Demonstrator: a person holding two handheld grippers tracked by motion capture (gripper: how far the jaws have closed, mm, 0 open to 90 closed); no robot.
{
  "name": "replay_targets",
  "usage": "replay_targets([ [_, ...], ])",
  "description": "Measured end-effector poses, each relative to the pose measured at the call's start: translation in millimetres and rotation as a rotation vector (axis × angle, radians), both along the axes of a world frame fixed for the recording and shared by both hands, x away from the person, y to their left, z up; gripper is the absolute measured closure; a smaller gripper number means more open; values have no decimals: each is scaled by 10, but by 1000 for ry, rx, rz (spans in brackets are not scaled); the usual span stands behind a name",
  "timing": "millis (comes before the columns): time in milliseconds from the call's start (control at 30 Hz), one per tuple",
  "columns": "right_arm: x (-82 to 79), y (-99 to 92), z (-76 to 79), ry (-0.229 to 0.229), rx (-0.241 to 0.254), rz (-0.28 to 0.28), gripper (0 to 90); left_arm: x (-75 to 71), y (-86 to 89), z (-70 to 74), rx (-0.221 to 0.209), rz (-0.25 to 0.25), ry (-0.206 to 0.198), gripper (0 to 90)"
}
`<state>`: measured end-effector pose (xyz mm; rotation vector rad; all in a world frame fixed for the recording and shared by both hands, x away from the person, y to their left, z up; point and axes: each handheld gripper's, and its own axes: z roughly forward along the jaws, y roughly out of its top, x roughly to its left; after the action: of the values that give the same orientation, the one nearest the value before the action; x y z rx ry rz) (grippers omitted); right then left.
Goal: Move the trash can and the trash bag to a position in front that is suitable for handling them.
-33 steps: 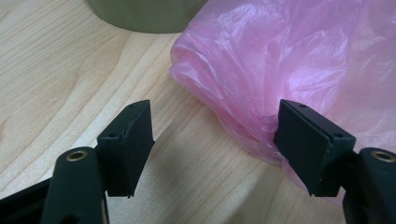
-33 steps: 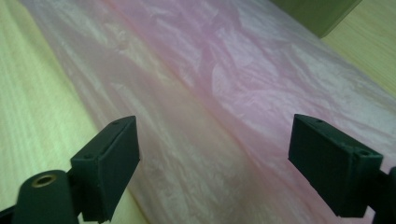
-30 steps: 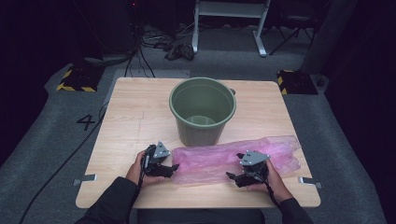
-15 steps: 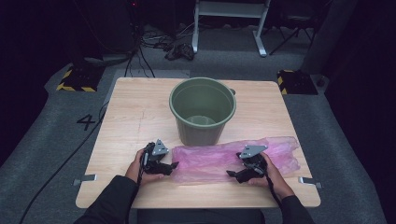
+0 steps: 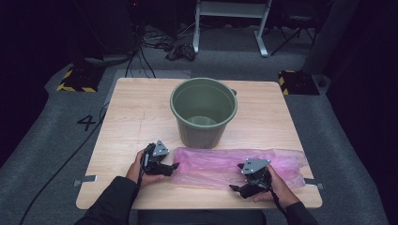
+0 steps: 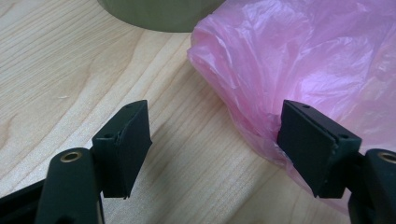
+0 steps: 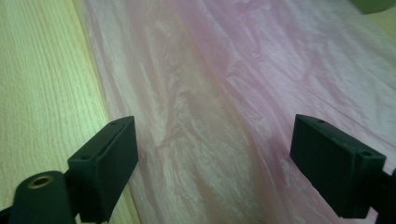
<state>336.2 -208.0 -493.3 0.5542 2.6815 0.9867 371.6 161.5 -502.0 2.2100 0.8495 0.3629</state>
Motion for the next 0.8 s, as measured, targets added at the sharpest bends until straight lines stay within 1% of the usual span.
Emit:
replay_targets([
  [67,21,7,-11,1,12,-8,136,1,1,0,-1,-1,1,257],
  [100,37,3,-16,-1,14,-21,122,1,2,0,-1,-1,0,258],
  [167,74,-15,-35,2,23,-37,59,-3,4,6,7,-4,-1,257],
  [200,115,-34,-59,17,34,-51,12,-4,7,5,7,-8,-3,257],
  [267,192,-64,-80,50,44,-84,4,-14,10,12,12,-18,3,240],
  [300,216,-71,-78,53,43,-100,6,-28,16,20,8,-28,3,237],
  [367,250,-79,-77,54,49,-113,22,-66,53,62,-26,-60,-13,257],
  [400,258,-80,-76,52,50,-116,33,-93,86,102,-43,-65,-27,256],
  [433,265,-83,-72,51,57,-122,76,-111,105,122,-58,-64,-39,251],
  [467,269,-90,-68,46,67,-119,126,-136,139,157,-69,-66,-41,249],
  [500,273,-104,-61,40,79,-118,188,-165,166,185,-83,-65,-51,246],
  [567,279,-125,-53,33,95,-119,300,-220,213,218,-78,-47,-70,246],
  [600,283,-133,-44,31,98,-128,364,-243,241,225,-73,-40,-71,246],
  [667,294,-136,-28,31,100,-126,487,-276,303,218,-79,-26,-61,246],
  [733,302,-126,-16,28,94,-133,578,-293,355,202,-68,-11,-58,242],
  [767,303,-118,-12,26,92,-127,618,-297,377,199,-64,1,-52,242],
  [800,309,-107,-9,26,92,-131,645,-296,397,197,-65,7,-49,243],
])
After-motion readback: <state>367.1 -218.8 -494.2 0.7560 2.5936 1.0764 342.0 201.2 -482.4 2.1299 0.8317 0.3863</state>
